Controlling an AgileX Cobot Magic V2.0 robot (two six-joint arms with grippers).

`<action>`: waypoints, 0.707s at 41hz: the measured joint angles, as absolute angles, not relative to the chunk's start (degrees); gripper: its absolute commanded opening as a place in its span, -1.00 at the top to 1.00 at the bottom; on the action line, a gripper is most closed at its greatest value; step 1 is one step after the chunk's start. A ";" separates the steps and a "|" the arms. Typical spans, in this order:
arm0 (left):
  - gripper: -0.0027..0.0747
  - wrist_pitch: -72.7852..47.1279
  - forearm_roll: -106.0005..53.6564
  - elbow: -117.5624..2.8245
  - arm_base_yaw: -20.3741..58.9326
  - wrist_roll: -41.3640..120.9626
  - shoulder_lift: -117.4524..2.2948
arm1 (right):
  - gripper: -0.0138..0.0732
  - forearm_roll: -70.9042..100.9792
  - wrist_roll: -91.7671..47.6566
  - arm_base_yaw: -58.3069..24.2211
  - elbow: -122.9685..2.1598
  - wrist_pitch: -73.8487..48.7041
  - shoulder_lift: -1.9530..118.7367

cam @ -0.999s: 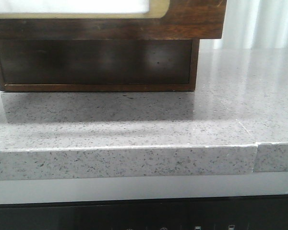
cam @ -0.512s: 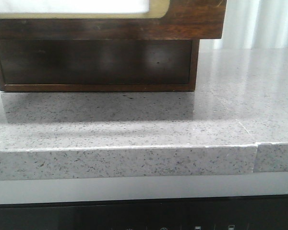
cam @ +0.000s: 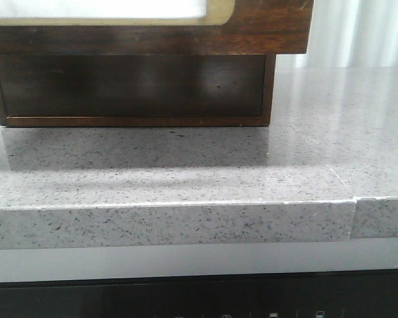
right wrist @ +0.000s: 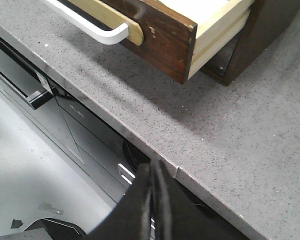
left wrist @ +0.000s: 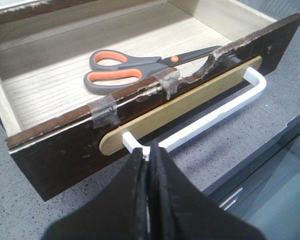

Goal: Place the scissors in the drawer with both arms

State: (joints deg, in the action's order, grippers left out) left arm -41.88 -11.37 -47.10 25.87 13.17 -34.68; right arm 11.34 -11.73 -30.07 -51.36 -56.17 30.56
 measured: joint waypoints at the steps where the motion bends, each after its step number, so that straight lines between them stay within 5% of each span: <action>1: 0.98 -41.88 -11.37 -47.10 25.87 13.17 -34.68 | 0.95 11.34 -11.73 -30.07 -51.36 -56.17 30.56; 21: 0.98 -41.77 -11.37 -46.62 25.73 13.17 -33.77 | 0.95 11.34 -11.73 -30.07 -51.36 -56.17 30.56; 29: 0.98 -41.77 -11.49 -42.63 17.69 13.17 -27.07 | 0.95 11.34 -11.73 -30.07 -51.27 -56.17 30.56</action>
State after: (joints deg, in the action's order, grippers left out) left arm -41.77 -11.49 -42.63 17.69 13.17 -27.07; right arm 11.34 -11.73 -30.07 -51.27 -56.17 30.56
